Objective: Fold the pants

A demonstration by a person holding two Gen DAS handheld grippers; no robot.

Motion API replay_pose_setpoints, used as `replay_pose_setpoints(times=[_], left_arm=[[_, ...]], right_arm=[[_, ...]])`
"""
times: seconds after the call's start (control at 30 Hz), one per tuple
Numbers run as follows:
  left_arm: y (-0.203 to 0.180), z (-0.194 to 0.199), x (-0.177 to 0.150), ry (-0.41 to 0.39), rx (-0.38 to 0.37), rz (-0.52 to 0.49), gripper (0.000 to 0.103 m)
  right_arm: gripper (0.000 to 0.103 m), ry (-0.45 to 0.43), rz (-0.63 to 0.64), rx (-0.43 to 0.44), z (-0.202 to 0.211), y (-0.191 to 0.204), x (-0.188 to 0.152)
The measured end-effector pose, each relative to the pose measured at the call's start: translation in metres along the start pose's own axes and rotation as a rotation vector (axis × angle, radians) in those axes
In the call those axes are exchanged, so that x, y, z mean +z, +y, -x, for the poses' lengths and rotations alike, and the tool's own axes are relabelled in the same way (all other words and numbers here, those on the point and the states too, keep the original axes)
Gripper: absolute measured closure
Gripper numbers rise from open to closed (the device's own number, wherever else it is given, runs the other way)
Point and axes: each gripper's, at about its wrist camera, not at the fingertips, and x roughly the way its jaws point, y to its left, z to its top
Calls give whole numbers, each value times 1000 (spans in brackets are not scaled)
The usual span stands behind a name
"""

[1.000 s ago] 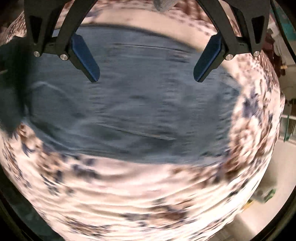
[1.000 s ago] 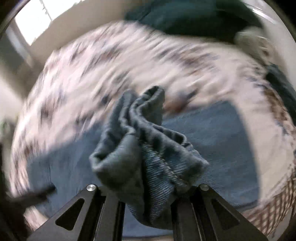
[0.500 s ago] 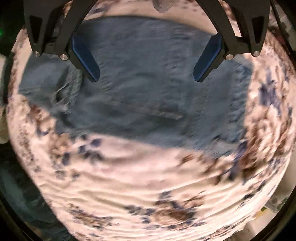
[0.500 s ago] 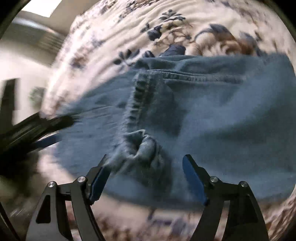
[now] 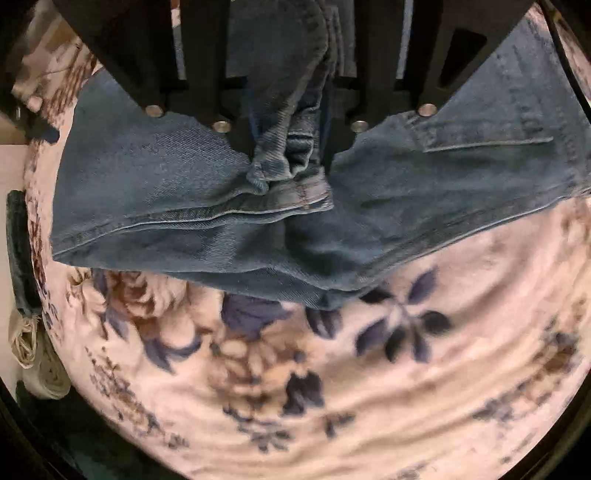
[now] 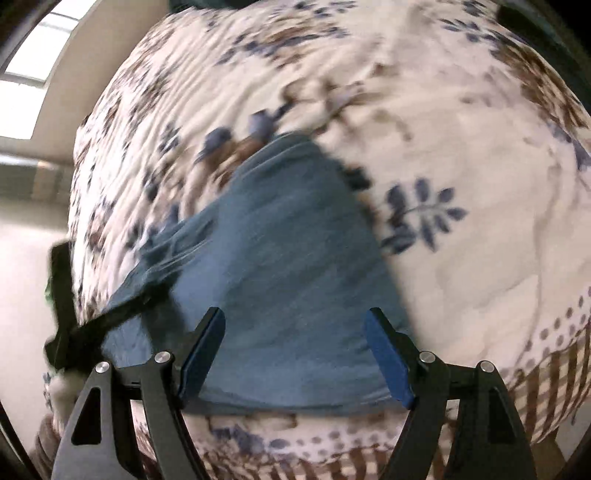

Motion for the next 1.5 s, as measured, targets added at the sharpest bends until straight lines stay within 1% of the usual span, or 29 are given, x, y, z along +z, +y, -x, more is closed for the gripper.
replay_pose_setpoints(times=[0.03,0.1,0.13,0.17,0.2,0.27,0.3,0.33,0.37,0.47,0.5,0.57,0.63,0.73,0.8,0.9,0.97,1.0,1.07,1.13,1.2,1.23,1.27,1.3,1.33,1.37,1.4,1.43,1.5], left_arm=[[2,6,-4,-14,13,5,83],[19,13,-12,-38,52,60,87],[26,11,-14,-25,59,77,87],[35,7,-17,-9,50,118,87],[39,5,-18,3,23,147,87],[39,5,-18,15,0,164,83],[39,7,-18,16,-6,166,79],[39,7,-20,31,-10,166,72],[40,6,-24,47,-17,166,69],[36,8,-46,81,-52,156,68],[33,8,-56,90,-39,137,68],[25,6,-70,103,-5,89,66],[22,2,-88,107,46,49,64],[24,1,-98,113,66,43,63],[28,12,-99,118,68,81,64],[30,44,-93,50,34,135,64],[24,56,-84,4,4,132,63],[23,58,-81,-1,-3,122,63],[13,51,-62,-5,11,88,63],[8,41,-36,-10,-6,65,63],[-3,25,-18,-7,31,31,63],[-11,14,-10,1,37,22,63],[-8,0,-4,22,58,6,63],[-8,-8,-2,38,55,2,63],[-4,-13,-2,44,43,4,63],[1,-16,-3,38,31,8,63],[3,-17,-4,34,19,9,64],[6,-15,-6,31,12,12,65],[15,-5,-12,37,-3,44,65]], right_arm=[[23,0,-9,4,0,-5,3],[23,1,-22,1,0,-13,9],[23,8,-24,-8,-1,-17,11],[23,28,-21,-17,-6,-20,10],[23,46,-23,-20,-10,-22,12],[23,94,-43,-24,-21,-29,8],[23,113,-47,-40,-25,-30,4],[23,140,-46,-62,-31,-31,0],[23,166,-47,-82,-36,-35,-5],[23,271,-18,-139,-54,-45,-26],[23,306,-24,-151,-59,-51,-33],[23,336,-56,-124,-62,-62,-43],[23,339,-58,-123,-60,-66,-45],[23,341,-37,-138,-59,-63,-43],[23,343,-34,-151,-58,-55,-40],[23,288,-49,-123,-41,-38,-32],[23,230,-73,-114,-28,-31,-22],[23,203,-81,-107,-24,-29,-17],[23,145,-95,-93,-19,-21,0],[23,119,-92,-91,-18,-14,21],[23,80,-50,-79,-24,-1,45],[23,68,-29,-91,-26,0,54],[23,48,20,-144,-34,6,67],[24,43,38,-205,-42,7,74],[24,50,40,-251,-47,2,83],[24,78,39,-303,-59,-4,88],[24,107,31,-332,-68,-12,90],[23,131,15,-331,-74,-20,91],[23,157,-33,-289,-76,-32,92]])
